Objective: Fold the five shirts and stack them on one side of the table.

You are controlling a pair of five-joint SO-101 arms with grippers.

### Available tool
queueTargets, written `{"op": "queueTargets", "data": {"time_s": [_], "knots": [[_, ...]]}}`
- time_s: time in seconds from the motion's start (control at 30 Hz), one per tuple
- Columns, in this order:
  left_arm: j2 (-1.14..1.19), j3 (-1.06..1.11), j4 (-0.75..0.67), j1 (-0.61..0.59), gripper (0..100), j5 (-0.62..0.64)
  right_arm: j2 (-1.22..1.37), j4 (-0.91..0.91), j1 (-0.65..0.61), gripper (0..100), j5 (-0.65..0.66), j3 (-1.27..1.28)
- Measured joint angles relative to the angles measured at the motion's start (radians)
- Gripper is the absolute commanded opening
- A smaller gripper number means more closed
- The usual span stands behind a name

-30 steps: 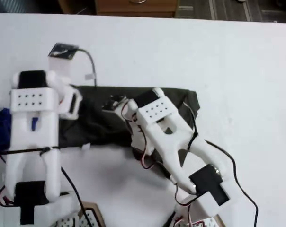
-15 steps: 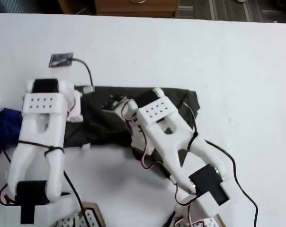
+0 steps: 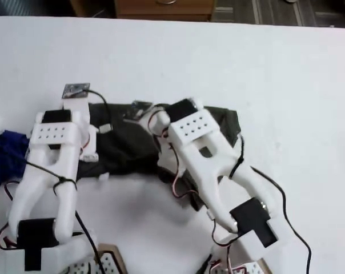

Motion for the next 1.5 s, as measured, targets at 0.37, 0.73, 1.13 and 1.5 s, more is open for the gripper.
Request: {"op": "queueTargets", "data": {"time_s": [0.37, 0.73, 1.13, 1.5], "knots": [[0.0, 0.069, -0.046, 0.002, 3, -0.026, 0.0, 0.002, 0.041, 1.8, 0.046, -0.014], [0.0, 0.12, -0.077, 0.0, 3, -0.031, 0.0, -0.123, 0.097, 1.8, 0.083, -0.014], [0.0, 0.204, -0.147, 0.0, 3, -0.031, 0.032, -0.259, 0.141, 2.1, 0.083, -0.014], [0.0, 0.204, -0.147, 0.0, 3, -0.031, 0.222, -0.282, 0.186, 30.3, 0.083, -0.118]]}}
